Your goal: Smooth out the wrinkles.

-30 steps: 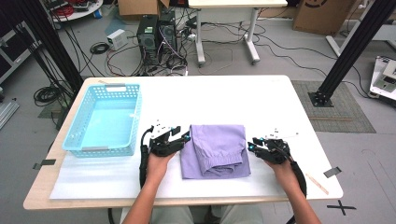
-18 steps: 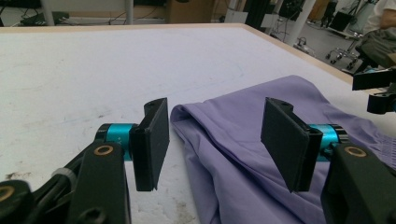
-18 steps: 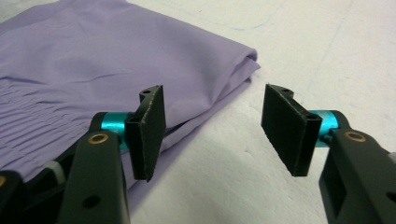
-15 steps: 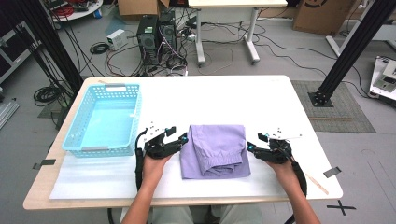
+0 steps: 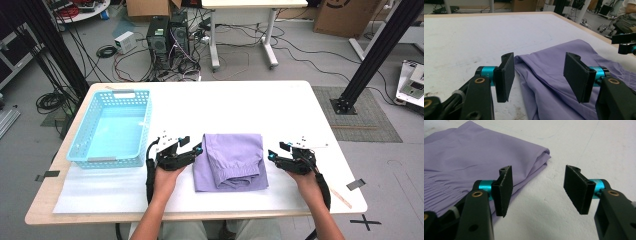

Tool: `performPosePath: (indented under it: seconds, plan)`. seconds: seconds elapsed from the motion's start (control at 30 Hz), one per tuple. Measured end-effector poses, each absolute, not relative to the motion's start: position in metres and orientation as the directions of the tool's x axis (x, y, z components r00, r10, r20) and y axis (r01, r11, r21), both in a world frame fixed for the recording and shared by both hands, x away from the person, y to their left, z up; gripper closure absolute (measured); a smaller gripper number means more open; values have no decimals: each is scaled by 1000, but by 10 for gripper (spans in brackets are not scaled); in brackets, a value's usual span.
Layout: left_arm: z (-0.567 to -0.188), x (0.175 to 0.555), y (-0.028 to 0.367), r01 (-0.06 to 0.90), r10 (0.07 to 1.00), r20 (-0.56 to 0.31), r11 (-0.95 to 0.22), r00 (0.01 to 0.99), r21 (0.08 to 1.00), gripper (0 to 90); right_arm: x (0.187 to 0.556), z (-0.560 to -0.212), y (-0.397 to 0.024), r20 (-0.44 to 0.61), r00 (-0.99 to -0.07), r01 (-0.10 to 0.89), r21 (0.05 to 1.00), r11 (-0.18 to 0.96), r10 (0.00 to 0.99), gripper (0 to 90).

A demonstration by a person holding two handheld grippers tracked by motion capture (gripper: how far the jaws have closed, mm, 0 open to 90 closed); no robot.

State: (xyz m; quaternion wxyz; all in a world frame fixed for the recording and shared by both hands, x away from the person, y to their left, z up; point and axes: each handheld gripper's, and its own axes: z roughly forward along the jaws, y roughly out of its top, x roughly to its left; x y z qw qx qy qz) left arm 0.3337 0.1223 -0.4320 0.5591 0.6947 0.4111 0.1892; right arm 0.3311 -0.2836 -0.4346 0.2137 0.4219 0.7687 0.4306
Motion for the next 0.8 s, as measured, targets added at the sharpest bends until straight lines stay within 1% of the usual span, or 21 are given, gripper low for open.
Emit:
performPosePath:
  seconds: [0.03, 0.1, 0.2, 0.3, 0.4, 0.5, 0.6, 0.67, 0.73, 0.77, 0.8]
  plan:
    - [-432, 333, 122, 362, 782, -197, -40, 591, 931, 421, 331, -435, -283, 36, -552, 468, 841, 273, 833, 452]
    - [-432, 332, 122, 363, 785, -192, -44, 588, 931, 426, 330, -435, -282, 34, -558, 467, 839, 280, 829, 527]
    - [-432, 330, 124, 369, 790, -194, -45, 582, 928, 426, 329, -435, -280, 40, -571, 473, 832, 289, 820, 575]
    - [-433, 329, 124, 373, 792, -195, -44, 579, 927, 426, 330, -437, -279, 46, -573, 488, 821, 296, 818, 593]
    - [-434, 330, 125, 377, 793, -193, -49, 578, 925, 426, 331, -438, -279, 65, -572, 509, 810, 292, 817, 665]
    - [-436, 331, 123, 386, 795, -198, -49, 573, 921, 430, 332, -439, -274, 71, -591, 519, 796, 311, 803, 699]
    - [-437, 332, 123, 391, 796, -199, -51, 572, 919, 434, 334, -443, -264, 98, -617, 546, 767, 336, 781, 703]
    - [-438, 332, 122, 392, 796, -199, -52, 572, 918, 437, 334, -445, -258, 81, -619, 556, 748, 364, 781, 710]
    - [-438, 332, 121, 395, 795, -200, -55, 573, 917, 437, 334, -449, -254, 54, -621, 568, 719, 401, 782, 790]
    - [-439, 332, 120, 398, 795, -202, -53, 572, 916, 437, 334, -449, -253, 64, -630, 564, 722, 400, 774, 868]
    - [-440, 332, 120, 397, 795, -199, -58, 574, 916, 437, 334, -448, -252, 49, -641, 554, 720, 418, 766, 900]
